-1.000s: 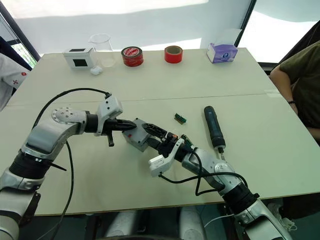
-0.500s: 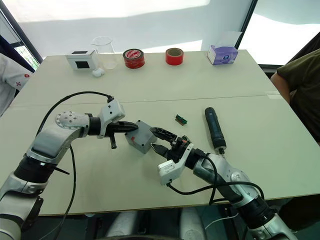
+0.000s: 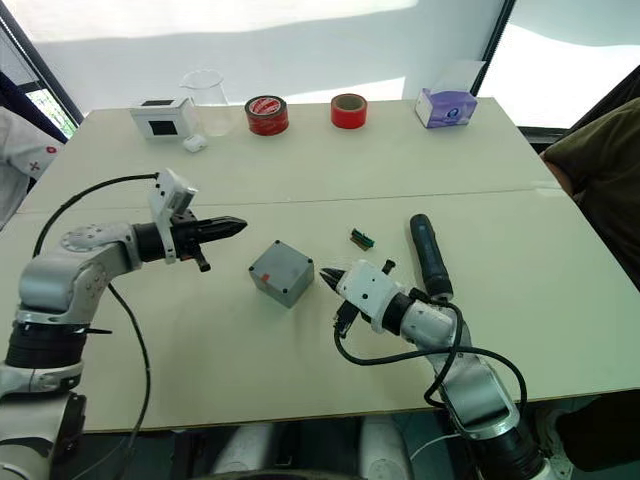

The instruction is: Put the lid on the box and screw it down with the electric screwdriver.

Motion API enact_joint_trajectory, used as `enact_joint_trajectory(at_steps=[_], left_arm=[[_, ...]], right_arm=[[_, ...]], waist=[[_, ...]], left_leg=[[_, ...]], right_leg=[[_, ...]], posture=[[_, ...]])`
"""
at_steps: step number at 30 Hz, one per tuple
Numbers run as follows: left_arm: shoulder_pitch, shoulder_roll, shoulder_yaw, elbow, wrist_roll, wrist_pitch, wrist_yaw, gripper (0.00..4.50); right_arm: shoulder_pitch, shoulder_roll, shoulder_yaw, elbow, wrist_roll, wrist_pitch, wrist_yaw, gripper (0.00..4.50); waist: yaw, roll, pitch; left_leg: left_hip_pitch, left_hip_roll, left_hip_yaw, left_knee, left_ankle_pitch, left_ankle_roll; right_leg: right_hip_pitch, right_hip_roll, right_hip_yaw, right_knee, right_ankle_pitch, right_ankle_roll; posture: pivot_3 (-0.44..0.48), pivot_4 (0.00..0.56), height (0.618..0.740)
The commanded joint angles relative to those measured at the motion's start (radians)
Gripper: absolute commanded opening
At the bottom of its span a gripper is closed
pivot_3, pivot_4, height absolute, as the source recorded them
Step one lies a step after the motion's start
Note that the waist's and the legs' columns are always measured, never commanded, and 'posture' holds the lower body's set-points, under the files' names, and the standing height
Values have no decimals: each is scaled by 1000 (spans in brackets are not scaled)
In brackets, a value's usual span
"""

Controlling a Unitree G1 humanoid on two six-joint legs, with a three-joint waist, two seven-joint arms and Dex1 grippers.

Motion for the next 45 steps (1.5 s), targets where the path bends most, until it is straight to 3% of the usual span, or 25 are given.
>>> enact_joint_trajectory(at_steps=[1, 9, 19, 31, 34, 37, 40, 44, 45], left_arm=[[7, 20, -46, 25, 51, -59, -17, 0], [59, -15, -190, 23, 121, -151, -59, 0], [188, -1, -125, -137, 4, -30, -90, 0], [205, 5, -109, -161, 16, -13, -36, 0], [192, 35, -47, -142, -11, 1, -42, 0], [167, 73, 47, -136, -53, 0, -54, 0], [111, 131, 111, -164, -203, 147, -125, 0], [65, 195, 76, -249, -265, 203, -183, 0], [57, 205, 58, -277, -274, 206, -197, 0]], right_arm=[[-48, 14, 28, -42, 70, 149, 25, 23], [-162, 31, 107, 60, 40, 219, 0, 23], [-250, 75, 112, 150, 28, 231, -56, 23], [-238, 59, 102, 137, 42, 221, -35, 23], [-212, 27, 26, 79, 77, 234, -24, 23], [-172, 15, -149, -45, 194, 354, -22, 23], [-149, 3, -317, -132, 318, 462, -13, 23], [-104, -35, -446, -155, 394, 529, -16, 23], [-79, -51, -462, -149, 403, 513, -4, 255]], waist=[[3, 0, 0], [-1, 0, 0], [-3, 0, 0], [-2, 0, 0], [-2, 0, 0], [0, 0, 0], [1, 0, 0], [0, 0, 0], [0, 0, 0]], left_leg=[[0, 0, 0, 0, 0, 0], [-1, -1, 0, 0, 0, 0], [-11, 0, 0, 0, 0, -1], [-12, -1, 0, 0, 0, -1], [-12, -1, 0, 0, 0, -1], [-15, 0, -1, 0, 0, -1], [-15, -1, -1, 0, 0, -1], [-15, -1, -1, 0, 0, -1], [-15, -1, -1, 0, 0, -1]], right_leg=[[0, 0, 0, 0, 0, 0], [-1, -1, 0, 0, 0, 0], [-12, -1, 0, 1, 0, 0], [-13, -1, 0, 1, 0, 0], [-13, -1, 0, 1, 0, 0], [-15, -1, -1, 1, 0, 0], [-15, -1, -1, 1, 1, 0], [-15, -1, -1, 0, 1, 0], [-14, -1, -1, 0, 1, 0]], posture=[[0, 150, 740], [0, 150, 740], [0, 150, 740], [0, 150, 740], [0, 150, 740], [0, 150, 740], [0, 150, 740], [0, 150, 740], [0, 150, 740]])
